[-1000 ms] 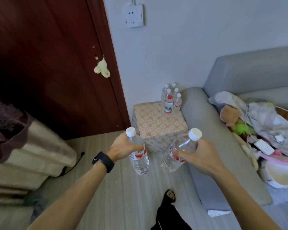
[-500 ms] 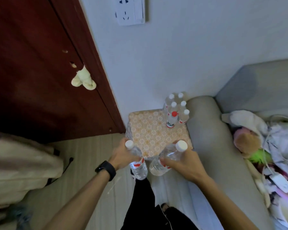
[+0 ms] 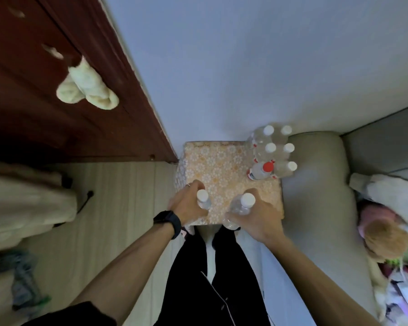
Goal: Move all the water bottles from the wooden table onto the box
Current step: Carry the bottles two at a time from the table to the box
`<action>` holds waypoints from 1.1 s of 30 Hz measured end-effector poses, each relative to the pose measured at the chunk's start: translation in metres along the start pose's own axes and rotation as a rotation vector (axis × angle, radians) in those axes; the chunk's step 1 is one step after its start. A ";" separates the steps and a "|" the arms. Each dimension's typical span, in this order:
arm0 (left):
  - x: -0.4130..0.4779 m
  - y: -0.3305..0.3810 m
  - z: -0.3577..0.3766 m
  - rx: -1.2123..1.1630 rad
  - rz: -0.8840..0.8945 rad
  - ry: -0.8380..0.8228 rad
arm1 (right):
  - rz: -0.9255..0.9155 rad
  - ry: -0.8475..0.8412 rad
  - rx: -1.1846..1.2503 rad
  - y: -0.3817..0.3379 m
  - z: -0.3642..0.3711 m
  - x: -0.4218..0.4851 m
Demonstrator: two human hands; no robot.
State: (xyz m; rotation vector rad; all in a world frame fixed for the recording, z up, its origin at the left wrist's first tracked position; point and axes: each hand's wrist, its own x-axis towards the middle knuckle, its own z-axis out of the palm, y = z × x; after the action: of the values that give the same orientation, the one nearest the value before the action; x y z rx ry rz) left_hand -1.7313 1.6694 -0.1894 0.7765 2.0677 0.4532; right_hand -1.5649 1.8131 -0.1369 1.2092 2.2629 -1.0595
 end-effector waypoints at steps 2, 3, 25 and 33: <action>0.023 0.001 0.008 0.042 -0.011 -0.016 | -0.023 -0.028 0.009 0.009 0.012 0.036; 0.035 0.000 0.013 0.053 -0.014 -0.011 | -0.036 -0.024 0.016 0.013 0.018 0.053; 0.059 -0.001 0.045 0.207 -0.032 0.120 | -0.231 0.064 -0.190 0.049 0.040 0.102; 0.069 0.016 0.050 0.176 -0.097 0.132 | -0.172 -0.103 -0.385 0.029 0.029 0.111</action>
State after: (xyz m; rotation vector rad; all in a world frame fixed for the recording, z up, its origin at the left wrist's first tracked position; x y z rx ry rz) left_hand -1.7150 1.7296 -0.2497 0.7613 2.2804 0.2774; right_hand -1.6049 1.8630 -0.2369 0.7974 2.3781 -0.6762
